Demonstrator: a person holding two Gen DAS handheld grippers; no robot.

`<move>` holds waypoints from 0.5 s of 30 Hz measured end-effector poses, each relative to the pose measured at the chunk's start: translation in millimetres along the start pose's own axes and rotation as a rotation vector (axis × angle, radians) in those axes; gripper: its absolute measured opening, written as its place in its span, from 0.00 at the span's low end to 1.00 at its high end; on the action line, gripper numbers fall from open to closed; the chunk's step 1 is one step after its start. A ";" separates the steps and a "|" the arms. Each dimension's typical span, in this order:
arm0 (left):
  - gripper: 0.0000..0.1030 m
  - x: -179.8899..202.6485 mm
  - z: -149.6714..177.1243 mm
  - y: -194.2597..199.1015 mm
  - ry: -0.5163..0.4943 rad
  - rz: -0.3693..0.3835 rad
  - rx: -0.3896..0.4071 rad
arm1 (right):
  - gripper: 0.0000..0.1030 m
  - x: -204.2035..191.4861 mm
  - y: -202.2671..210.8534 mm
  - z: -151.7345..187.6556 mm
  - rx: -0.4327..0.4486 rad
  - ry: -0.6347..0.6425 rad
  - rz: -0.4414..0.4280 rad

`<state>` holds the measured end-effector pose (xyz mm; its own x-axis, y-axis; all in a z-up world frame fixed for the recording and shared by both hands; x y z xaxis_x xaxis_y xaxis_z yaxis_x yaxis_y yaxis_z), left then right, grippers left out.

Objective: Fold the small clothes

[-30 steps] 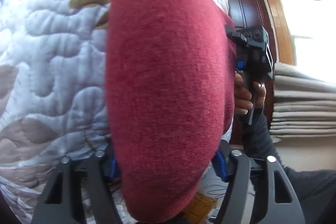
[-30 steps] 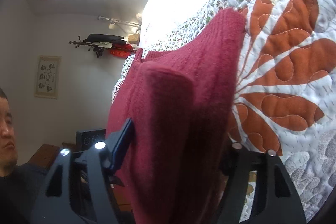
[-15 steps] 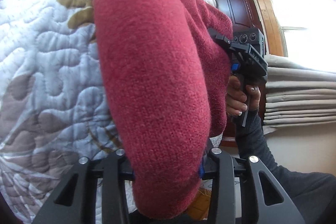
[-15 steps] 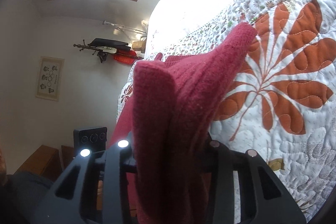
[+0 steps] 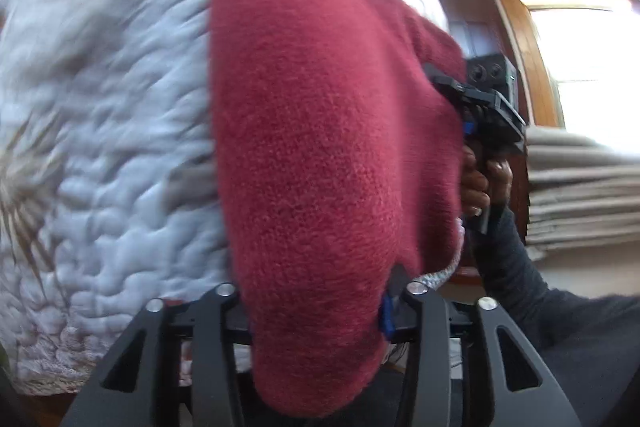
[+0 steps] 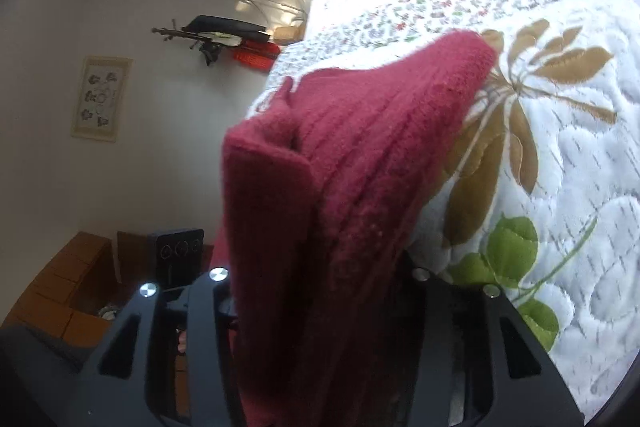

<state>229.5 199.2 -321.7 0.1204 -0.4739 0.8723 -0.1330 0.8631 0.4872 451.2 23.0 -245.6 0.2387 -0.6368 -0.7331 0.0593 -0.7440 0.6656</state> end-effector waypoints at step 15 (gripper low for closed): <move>0.88 122.5 60.0 73.6 -0.456 -0.093 0.294 | 0.08 -44.8 49.5 7.7 0.148 0.106 0.387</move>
<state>175.5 194.1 -176.5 -0.2855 -0.6297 0.7225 -0.4190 0.7600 0.4968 436.0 13.1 -180.9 0.3146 -0.8561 -0.4101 -0.1916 -0.4804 0.8558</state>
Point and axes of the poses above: each gripper's, at about its wrist camera, not at the fingertips, and y roughly against the way its jaws point, x to its right, z to its underside, the point moved 3 cm from there along -y, roughly the way its jaws point, and after that the axes turned 15 degrees about z, right-handed, at the moved point
